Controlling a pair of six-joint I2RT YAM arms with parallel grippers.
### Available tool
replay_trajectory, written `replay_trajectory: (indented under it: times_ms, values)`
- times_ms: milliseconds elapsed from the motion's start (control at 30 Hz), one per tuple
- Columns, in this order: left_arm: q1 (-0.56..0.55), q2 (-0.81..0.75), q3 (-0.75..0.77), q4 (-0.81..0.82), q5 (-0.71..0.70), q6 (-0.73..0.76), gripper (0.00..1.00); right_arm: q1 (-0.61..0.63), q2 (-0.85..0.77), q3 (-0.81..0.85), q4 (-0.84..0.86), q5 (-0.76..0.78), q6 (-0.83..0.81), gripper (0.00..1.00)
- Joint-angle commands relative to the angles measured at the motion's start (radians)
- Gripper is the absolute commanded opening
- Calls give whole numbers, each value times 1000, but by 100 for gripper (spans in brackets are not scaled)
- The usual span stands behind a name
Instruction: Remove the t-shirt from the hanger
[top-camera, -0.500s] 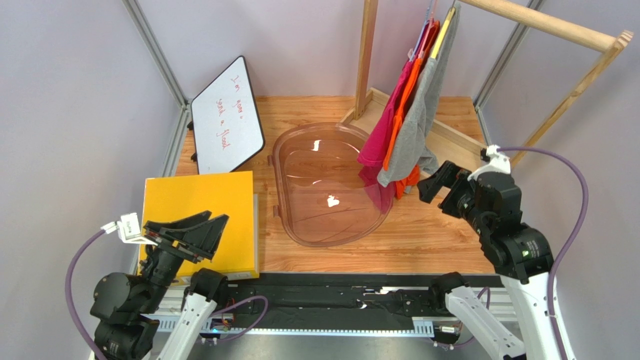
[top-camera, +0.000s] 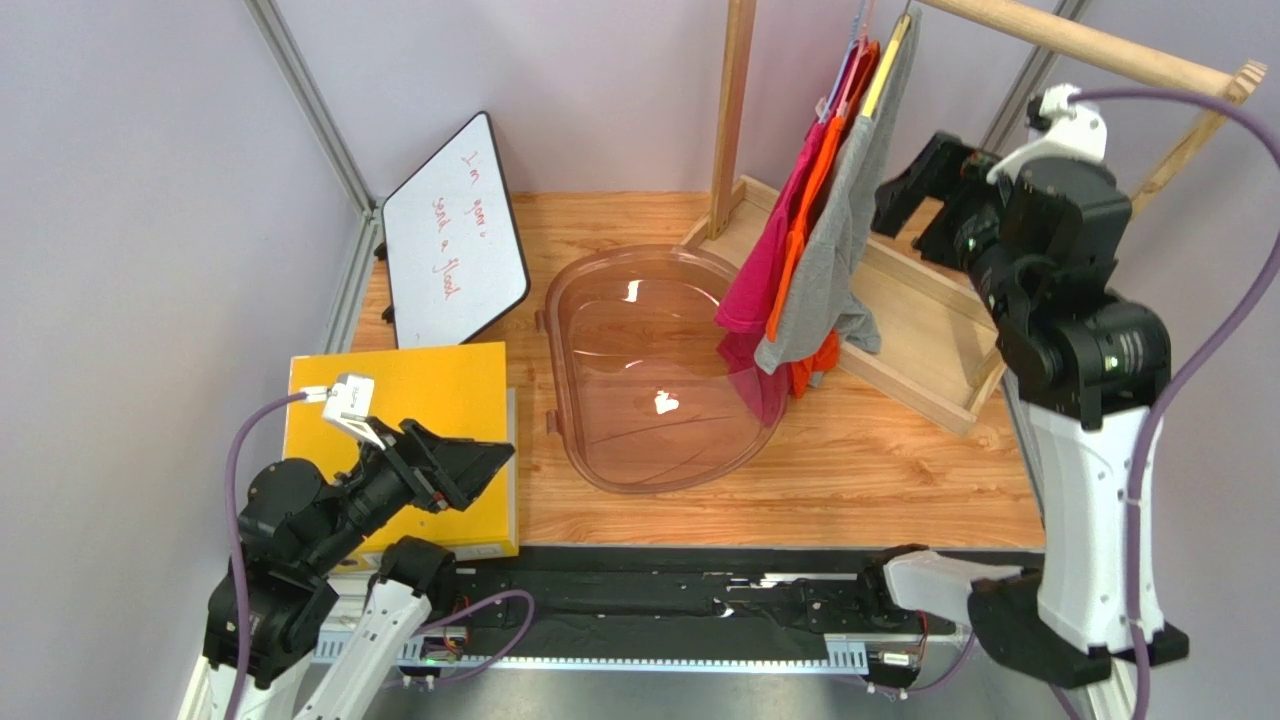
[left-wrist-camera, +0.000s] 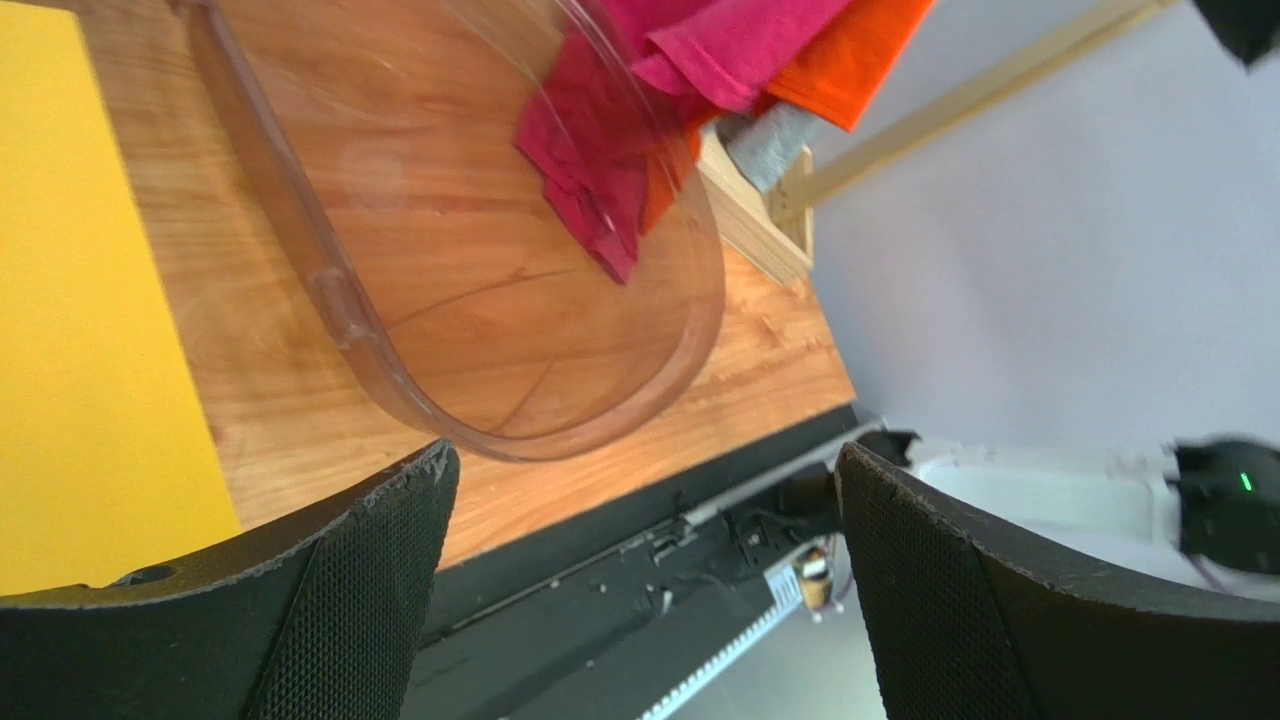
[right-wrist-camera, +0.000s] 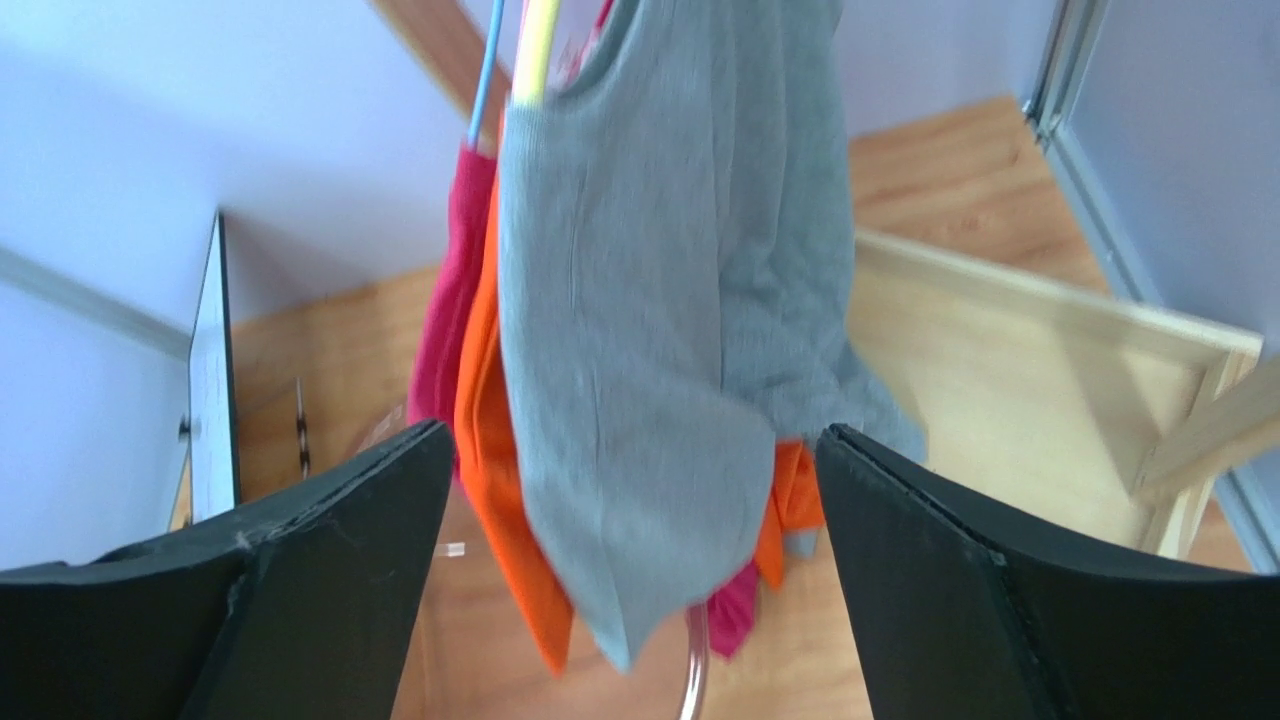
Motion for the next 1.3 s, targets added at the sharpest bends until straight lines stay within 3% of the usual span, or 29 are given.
replay_trajectory:
  times_ms: [0,167,233,267,467,600,733,967,1100,1267]
  values:
    - [-2,-2,12,-7,118,29,98,-69,136,216,-30,-1,-20,93]
    - [-2,11,38,-20,138,66,98,-112,280,301,62,-162,17,82]
    - [-2,15,40,-15,155,66,98,-121,305,301,126,-195,23,72]
    - [-2,18,38,-12,162,69,98,-130,328,301,150,-202,32,62]
    - [-2,49,58,16,158,94,97,-196,425,310,265,-315,92,45]
    - [-2,95,75,48,167,100,96,-205,466,310,341,-340,104,44]
    - [-2,112,78,80,173,95,96,-222,503,315,395,-392,143,35]
    - [-2,170,78,95,178,121,95,-237,517,249,496,-363,195,34]
    - [-2,196,72,103,187,126,95,-283,531,197,578,-452,265,34]
    - [-2,202,71,111,192,127,94,-294,575,247,610,-505,319,35]
